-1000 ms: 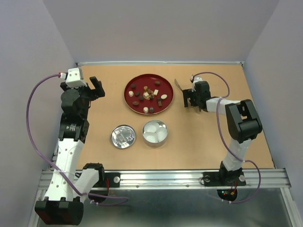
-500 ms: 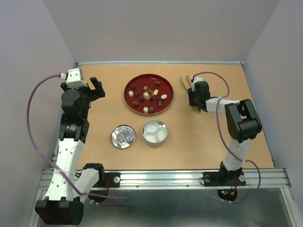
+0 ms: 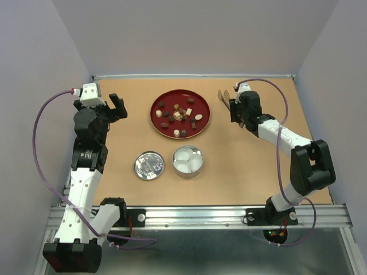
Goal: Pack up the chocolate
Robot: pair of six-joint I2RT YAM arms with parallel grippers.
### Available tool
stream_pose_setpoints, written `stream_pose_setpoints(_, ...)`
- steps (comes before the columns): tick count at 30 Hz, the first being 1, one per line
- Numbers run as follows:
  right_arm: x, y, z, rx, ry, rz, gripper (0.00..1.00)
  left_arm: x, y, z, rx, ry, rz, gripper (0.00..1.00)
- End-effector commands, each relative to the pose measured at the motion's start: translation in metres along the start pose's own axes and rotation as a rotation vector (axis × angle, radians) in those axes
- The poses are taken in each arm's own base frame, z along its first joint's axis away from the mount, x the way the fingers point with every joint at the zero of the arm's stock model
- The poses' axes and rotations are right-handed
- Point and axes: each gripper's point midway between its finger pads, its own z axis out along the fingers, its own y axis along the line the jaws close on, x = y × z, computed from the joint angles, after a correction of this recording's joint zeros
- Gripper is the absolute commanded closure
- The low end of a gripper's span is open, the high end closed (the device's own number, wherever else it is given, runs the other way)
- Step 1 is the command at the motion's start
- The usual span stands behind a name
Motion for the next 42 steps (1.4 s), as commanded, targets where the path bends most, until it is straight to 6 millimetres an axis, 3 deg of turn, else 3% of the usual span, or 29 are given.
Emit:
stream_pose_setpoints(1, -0.019, 0.007, -0.024, -0.028, -0.033, 0.033, 0.58, -0.016, -0.005, -0.002, 0.026, -0.067, -0.009, 0.01)
stream_pose_setpoints(5, -0.029, 0.022, -0.046, -0.100, -0.059, 0.022, 0.60, -0.014, -0.006, -0.001, 0.031, -0.061, -0.013, 0.01)
stream_pose_setpoints(10, -0.034, 0.059, -0.078, -0.235, -0.085, -0.012, 0.60, -0.012, -0.005, -0.001, 0.030, -0.059, -0.016, 0.01)
stream_pose_setpoints(17, -0.019, 0.094, -0.105, -0.349, -0.060, -0.037, 0.60, -0.010, -0.003, 0.001, 0.017, -0.048, -0.018, 0.01)
stream_pose_setpoints(24, 0.006, 0.108, -0.091, -0.363, 0.015, -0.070, 0.59, -0.007, -0.003, 0.003, 0.014, -0.039, -0.019, 0.01)
stream_pose_setpoints(35, -0.006, 0.107, -0.063, -0.264, 0.012, -0.085, 0.58, -0.004, -0.002, 0.006, 0.012, -0.026, -0.015, 0.01)
stream_pose_setpoints(42, -0.005, 0.102, -0.068, -0.219, -0.001, -0.100, 0.56, -0.002, -0.002, 0.007, 0.011, -0.020, -0.016, 0.01)
